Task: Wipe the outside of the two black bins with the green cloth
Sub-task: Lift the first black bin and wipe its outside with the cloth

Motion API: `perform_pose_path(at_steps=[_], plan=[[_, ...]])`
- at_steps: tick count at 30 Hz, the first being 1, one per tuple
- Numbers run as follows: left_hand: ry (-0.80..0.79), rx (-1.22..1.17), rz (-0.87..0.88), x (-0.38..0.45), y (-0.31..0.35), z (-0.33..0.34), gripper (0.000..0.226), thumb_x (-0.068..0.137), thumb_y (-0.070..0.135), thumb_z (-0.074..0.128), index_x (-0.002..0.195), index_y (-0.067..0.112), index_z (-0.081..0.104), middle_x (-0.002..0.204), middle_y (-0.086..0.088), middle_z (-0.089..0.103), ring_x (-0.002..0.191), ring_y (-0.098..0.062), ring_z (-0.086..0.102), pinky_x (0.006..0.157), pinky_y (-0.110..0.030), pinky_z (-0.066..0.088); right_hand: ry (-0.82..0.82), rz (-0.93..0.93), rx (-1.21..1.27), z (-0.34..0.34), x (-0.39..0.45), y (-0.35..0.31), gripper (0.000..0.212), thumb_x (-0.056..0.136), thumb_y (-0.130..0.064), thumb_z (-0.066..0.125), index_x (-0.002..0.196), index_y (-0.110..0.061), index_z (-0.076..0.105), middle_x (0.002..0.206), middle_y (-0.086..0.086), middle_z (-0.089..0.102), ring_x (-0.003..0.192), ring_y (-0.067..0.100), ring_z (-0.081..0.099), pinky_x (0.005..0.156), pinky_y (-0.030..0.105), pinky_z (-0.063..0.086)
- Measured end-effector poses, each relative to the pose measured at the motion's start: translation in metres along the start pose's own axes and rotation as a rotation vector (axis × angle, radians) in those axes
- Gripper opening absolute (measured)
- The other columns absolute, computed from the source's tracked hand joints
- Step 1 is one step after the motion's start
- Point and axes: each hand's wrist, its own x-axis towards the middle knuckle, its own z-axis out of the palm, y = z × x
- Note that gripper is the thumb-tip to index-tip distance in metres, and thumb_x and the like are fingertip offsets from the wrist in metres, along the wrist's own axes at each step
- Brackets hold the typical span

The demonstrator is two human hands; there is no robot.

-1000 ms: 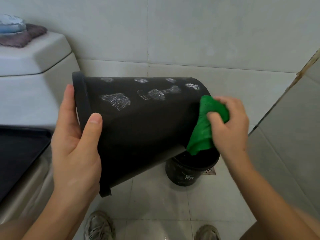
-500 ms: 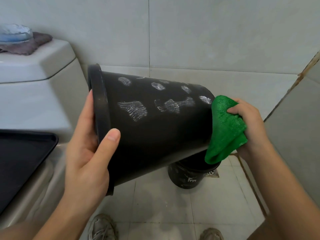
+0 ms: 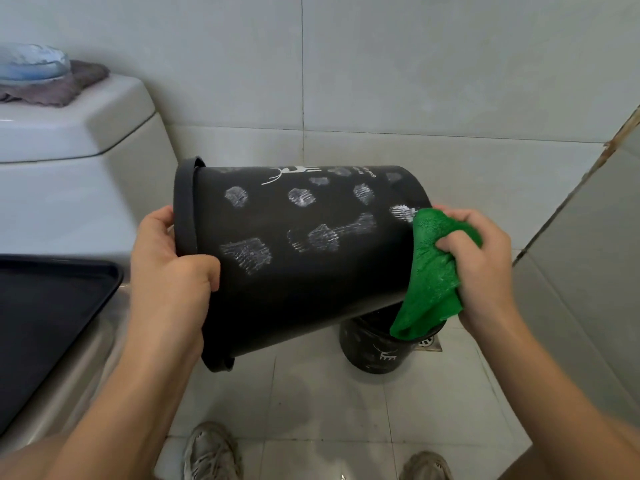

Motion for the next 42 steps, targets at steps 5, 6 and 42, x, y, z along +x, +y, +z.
perform_pose_path(at_steps=[5,6,42], plan=[[0.02,0.013,0.009,-0.006,0.007,0.003,0.013,0.091,0.016,0.059,0.102,0.018,0.065,0.092,-0.002,0.068,0.083,-0.014,0.065,0.077,-0.036,0.052,0.02,0.0,0.001,0.001,-0.005,0.005,0.023,0.063,-0.013,0.049,0.079,-0.02,0.064,0.104,-0.01,0.07,0.081,0.008,0.063,0.066,0.028,0.05],[0.034,0.059,0.047,-0.006,0.006,0.003,0.01,0.096,0.02,0.055,0.096,0.023,0.064,0.089,0.005,0.068,0.079,-0.005,0.064,0.075,-0.028,0.052,0.025,-0.002,0.004,0.001,-0.006,0.005,0.023,0.063,-0.012,0.049,0.08,-0.019,0.064,0.105,-0.008,0.07,0.08,0.007,0.063,0.064,0.026,0.049],[-0.331,-0.06,0.137,-0.015,0.004,0.002,0.06,0.09,-0.018,0.043,0.127,0.028,0.055,0.106,0.004,0.072,0.099,-0.014,0.069,0.082,-0.027,0.056,0.077,0.039,-0.069,-0.008,-0.001,-0.005,0.02,0.061,-0.016,0.054,0.069,-0.029,0.068,0.059,-0.013,0.061,0.061,0.012,0.057,0.057,0.025,0.045]])
